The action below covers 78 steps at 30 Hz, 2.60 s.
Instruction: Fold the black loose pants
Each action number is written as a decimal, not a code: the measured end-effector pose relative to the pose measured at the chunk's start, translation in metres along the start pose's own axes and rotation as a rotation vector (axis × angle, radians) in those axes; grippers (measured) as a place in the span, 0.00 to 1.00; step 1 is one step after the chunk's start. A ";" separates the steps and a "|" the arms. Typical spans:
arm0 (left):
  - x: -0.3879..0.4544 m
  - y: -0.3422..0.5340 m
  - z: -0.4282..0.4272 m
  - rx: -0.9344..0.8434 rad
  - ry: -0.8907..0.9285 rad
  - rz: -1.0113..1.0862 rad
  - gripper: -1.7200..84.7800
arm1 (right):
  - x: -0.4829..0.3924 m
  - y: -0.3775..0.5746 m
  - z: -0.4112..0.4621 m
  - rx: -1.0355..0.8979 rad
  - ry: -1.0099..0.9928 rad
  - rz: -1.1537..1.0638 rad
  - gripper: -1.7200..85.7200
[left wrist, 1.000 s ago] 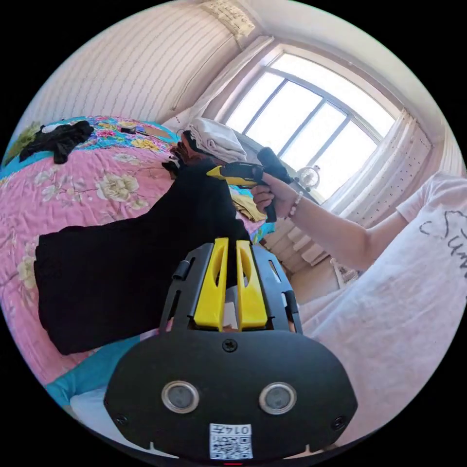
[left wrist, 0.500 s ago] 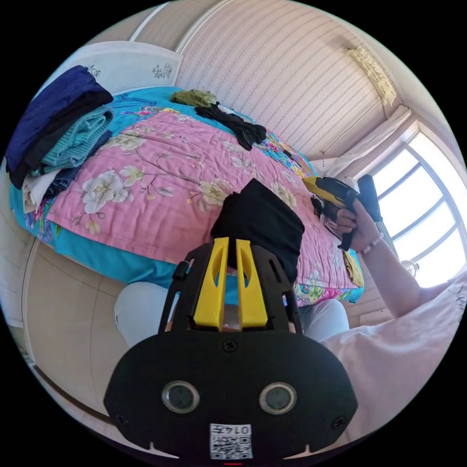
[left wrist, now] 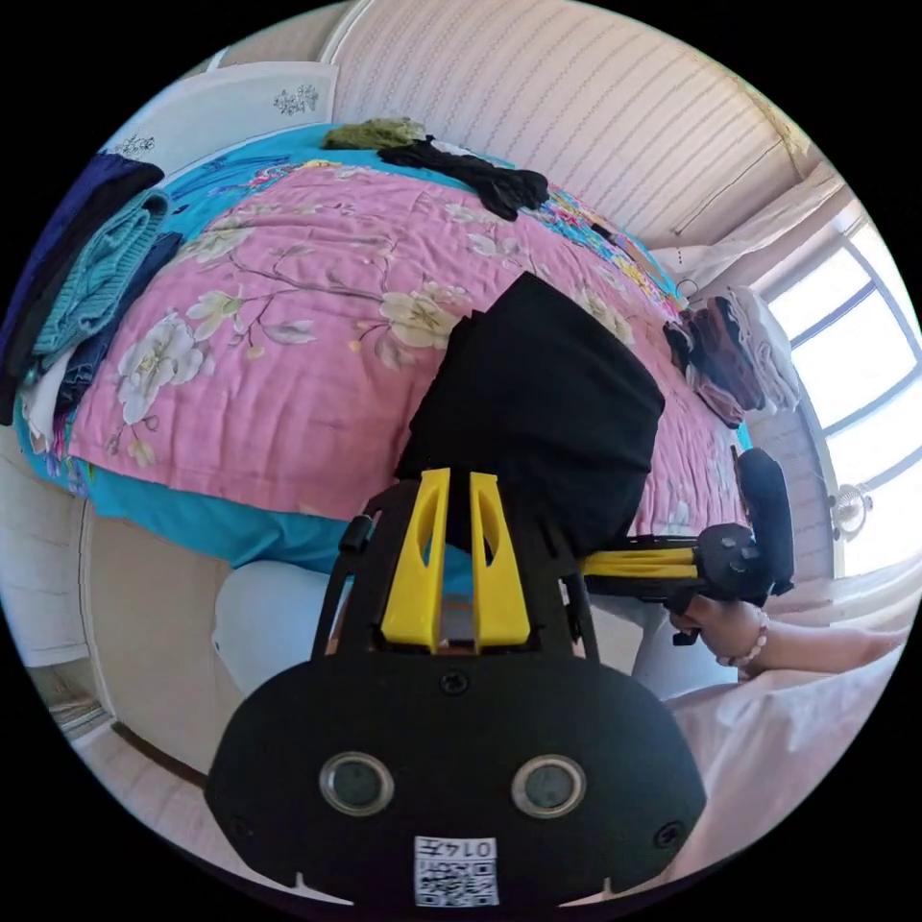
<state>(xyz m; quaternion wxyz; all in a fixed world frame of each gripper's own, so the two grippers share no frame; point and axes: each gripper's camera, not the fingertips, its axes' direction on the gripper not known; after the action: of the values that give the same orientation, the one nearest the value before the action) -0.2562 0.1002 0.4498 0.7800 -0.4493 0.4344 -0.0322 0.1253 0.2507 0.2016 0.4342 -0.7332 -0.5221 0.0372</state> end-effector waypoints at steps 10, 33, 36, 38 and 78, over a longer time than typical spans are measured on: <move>0.017 0.023 -0.051 0.053 0.078 0.161 0.02 | 0.059 0.018 -0.098 0.334 -0.118 0.164 0.03; 0.145 0.043 0.031 -0.257 0.073 0.739 0.01 | 0.224 -0.040 -0.112 0.431 -0.261 0.639 0.02; 0.136 0.040 0.016 -0.257 0.120 0.735 0.01 | 0.219 -0.044 -0.115 0.446 -0.251 0.614 0.03; 0.120 0.034 -0.009 -0.235 0.183 0.662 0.02 | 0.218 -0.033 -0.122 0.534 -0.303 0.626 0.05; -0.207 0.126 -0.245 0.616 0.613 -0.307 0.07 | -0.235 -0.222 -0.173 0.281 -0.175 -0.597 0.04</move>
<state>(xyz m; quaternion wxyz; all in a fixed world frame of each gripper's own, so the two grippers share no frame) -0.6008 0.1011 0.4391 0.6990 -0.2255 0.5435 -0.4064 -0.0561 -0.0230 0.3649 0.4761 -0.4750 -0.7388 0.0429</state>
